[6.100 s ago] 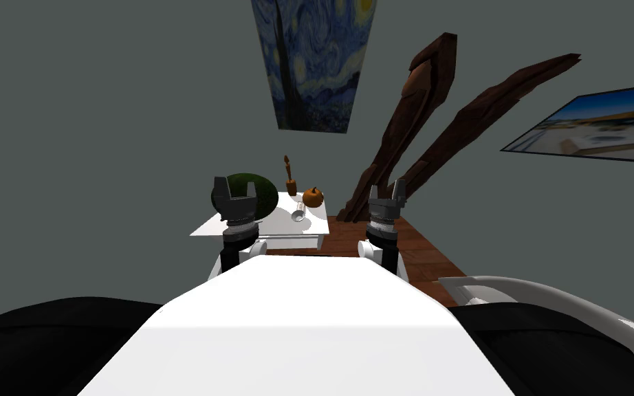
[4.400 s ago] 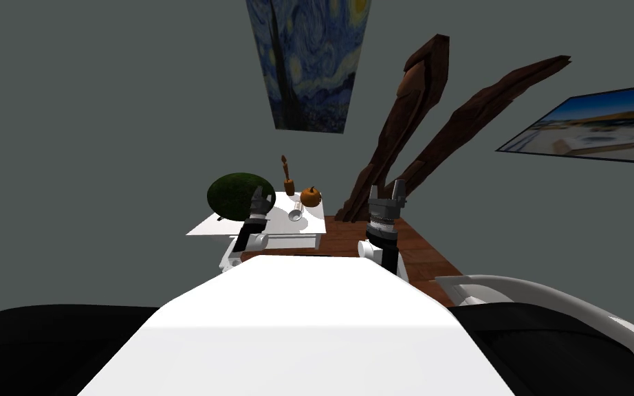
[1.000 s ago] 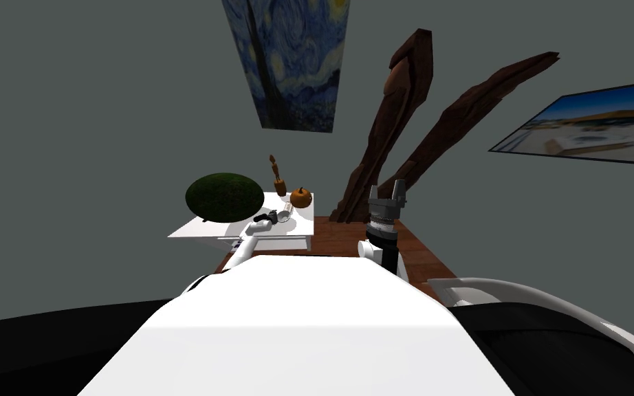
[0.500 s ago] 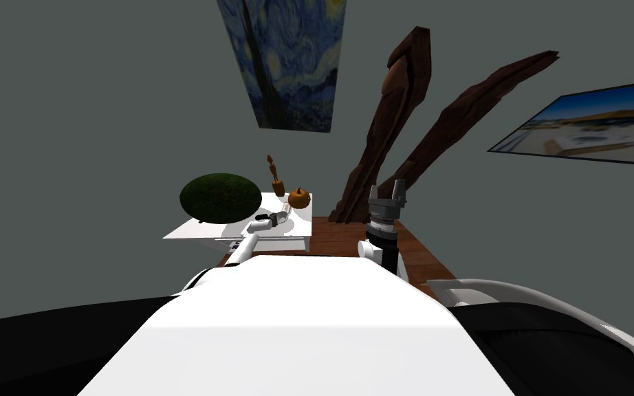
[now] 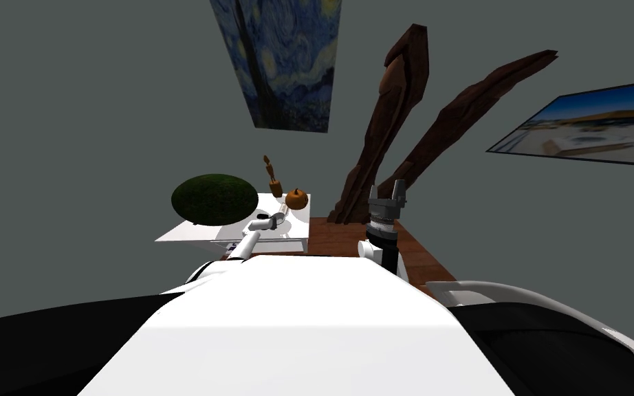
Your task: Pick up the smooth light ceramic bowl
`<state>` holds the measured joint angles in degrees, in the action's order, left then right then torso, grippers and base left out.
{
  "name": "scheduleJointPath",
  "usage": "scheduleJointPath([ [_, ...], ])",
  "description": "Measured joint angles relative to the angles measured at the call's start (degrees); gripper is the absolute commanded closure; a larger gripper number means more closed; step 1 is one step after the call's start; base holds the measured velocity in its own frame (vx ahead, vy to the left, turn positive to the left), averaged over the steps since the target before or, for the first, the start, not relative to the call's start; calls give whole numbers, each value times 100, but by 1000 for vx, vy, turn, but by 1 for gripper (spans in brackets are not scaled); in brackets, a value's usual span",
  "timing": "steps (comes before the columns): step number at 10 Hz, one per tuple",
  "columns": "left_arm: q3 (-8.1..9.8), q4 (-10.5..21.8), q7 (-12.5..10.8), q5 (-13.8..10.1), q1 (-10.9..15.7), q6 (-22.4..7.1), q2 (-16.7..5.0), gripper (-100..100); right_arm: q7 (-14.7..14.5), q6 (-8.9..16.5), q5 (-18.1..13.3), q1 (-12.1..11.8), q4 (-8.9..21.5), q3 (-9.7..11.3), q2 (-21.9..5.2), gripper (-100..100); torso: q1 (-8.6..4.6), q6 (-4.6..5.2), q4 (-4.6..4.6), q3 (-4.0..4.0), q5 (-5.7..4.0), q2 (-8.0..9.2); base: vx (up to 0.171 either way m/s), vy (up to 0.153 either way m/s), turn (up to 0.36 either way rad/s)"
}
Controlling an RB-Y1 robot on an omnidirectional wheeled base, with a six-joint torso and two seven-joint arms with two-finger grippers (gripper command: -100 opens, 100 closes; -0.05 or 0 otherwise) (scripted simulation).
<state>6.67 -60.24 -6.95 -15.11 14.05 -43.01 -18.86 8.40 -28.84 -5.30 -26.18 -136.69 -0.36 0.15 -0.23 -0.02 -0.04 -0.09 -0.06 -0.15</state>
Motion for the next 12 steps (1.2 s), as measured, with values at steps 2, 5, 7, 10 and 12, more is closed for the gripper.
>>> scheduleJointPath([
  [2, -14, 241, -27, 33, 117, -148, -19, -100, 0, 0, 0, 0, 0, 0, 0, 0, 9, 0, 1, 2, 1, 3, 34, -36, -8],
  [5, -24, 322, -45, 54, 143, -262, -25, -100, 0, 0, 0, 0, 0, 0, -1, 0, 22, -1, 3, 8, 4, 13, -5, -5, -93],
  [7, 74, 444, -38, -22, 97, -182, -119, -100, 0, 0, 0, 1, 0, 0, -1, 0, 27, 0, 7, 18, 5, 30, -45, 5, -195],
  [10, 357, 1103, 2, -253, 187, 179, -411, -100, 0, 1, 0, 2, 1, 0, -1, 0, 28, 2, 11, 28, 5, 49, -85, 5, -408],
  [12, 523, 1373, 9, -373, 154, 346, -566, -100, 0, 0, 0, 1, 1, -1, -1, 0, 29, -4, 11, 28, 5, 47, -62, -6, -152],
])
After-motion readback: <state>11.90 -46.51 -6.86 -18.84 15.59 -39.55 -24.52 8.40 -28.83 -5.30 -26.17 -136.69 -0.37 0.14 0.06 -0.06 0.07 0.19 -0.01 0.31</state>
